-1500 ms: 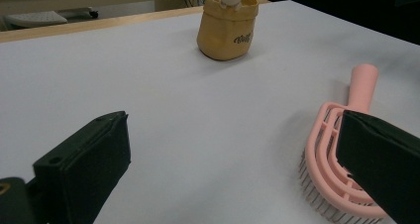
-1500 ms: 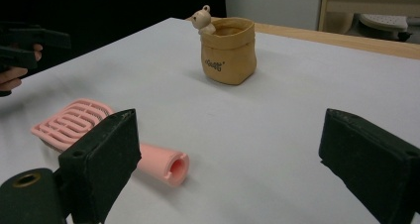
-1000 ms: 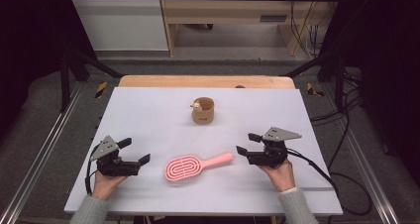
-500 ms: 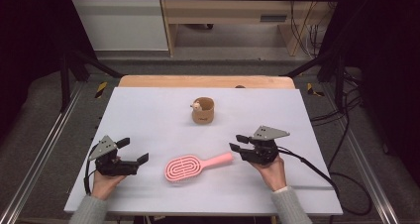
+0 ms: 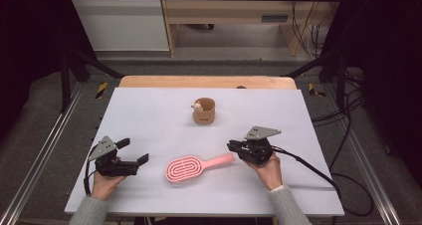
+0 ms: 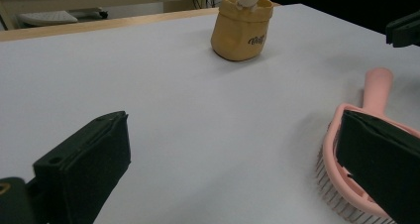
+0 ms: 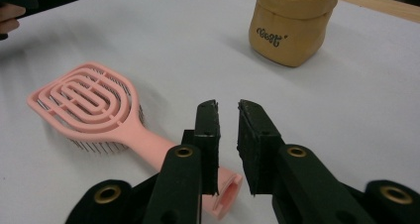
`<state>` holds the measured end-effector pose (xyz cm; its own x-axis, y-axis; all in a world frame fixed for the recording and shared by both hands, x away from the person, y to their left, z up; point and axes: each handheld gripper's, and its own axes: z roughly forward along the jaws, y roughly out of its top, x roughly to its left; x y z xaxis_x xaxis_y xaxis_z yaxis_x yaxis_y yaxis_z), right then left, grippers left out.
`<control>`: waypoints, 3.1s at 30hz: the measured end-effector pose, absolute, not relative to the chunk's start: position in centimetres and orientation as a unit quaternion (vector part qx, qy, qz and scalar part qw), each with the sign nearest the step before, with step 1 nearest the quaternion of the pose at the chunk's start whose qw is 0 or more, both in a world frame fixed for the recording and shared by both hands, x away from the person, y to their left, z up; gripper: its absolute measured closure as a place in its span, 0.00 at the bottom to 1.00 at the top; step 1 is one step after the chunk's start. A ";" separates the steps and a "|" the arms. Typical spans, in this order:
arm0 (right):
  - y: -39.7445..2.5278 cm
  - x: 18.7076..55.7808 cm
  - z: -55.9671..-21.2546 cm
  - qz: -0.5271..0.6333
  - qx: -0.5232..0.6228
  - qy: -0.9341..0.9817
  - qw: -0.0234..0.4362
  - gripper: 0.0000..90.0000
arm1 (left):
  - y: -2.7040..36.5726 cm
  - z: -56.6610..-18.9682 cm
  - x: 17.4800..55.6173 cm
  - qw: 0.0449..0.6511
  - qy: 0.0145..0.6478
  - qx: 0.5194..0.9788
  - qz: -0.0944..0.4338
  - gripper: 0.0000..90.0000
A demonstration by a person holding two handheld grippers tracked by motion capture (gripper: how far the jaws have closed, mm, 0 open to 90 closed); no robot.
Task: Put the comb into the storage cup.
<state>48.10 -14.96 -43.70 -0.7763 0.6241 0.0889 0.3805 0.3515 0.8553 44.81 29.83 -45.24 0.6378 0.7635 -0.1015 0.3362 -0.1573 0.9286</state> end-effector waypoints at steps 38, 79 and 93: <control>-12.3 48.8 -46.1 0.388 0.314 0.864 0.067 1.00 | 30.1 -45.4 44.9 0.528 0.379 0.733 0.202 0.00; -11.7 45.8 -46.5 0.377 0.285 0.881 0.034 1.00 | 30.3 -45.3 44.8 0.529 0.382 0.730 0.204 0.00; -12.0 45.8 -46.1 0.381 0.294 0.874 0.064 0.77 | 30.2 -45.3 44.8 0.528 0.382 0.730 0.204 0.00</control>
